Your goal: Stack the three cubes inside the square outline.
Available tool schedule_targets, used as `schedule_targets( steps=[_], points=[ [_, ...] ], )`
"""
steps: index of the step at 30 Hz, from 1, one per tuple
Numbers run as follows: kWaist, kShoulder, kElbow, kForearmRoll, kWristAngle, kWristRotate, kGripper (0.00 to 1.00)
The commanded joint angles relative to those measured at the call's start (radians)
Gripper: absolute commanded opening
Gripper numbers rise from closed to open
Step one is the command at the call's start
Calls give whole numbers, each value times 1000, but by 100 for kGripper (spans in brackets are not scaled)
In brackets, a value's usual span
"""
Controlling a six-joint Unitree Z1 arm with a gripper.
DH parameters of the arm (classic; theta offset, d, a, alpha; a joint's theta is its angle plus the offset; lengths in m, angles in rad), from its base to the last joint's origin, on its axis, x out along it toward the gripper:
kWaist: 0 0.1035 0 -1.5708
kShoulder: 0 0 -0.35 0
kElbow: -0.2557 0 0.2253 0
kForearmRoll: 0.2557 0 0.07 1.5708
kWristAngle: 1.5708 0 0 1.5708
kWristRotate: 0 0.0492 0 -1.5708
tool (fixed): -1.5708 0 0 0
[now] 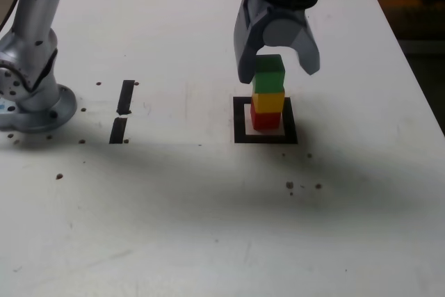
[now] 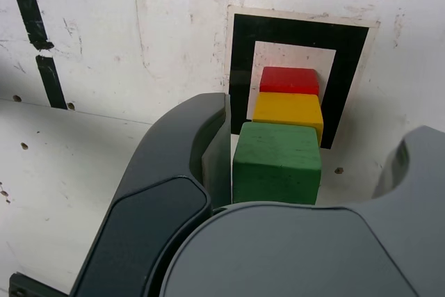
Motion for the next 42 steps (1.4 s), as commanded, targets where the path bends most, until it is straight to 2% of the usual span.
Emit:
schedule_targets(
  steps=[1,5,10,15,19,22,25,29,34,42],
  points=[
    [2,-17,-9,16,1,-2,100],
    [2,-101,-37,73,-1,-5,100],
    [5,-284,-12,109,-12,33,100],
    [31,-462,191,101,-13,116,100],
    [46,-542,380,74,8,151,100],
    [45,-601,550,8,19,158,100],
    [45,-655,715,-95,15,161,100],
    [46,-680,873,-228,10,170,100],
    [46,-681,997,-333,-4,181,100],
    [46,-680,1090,-425,-14,190,100]
  ],
)
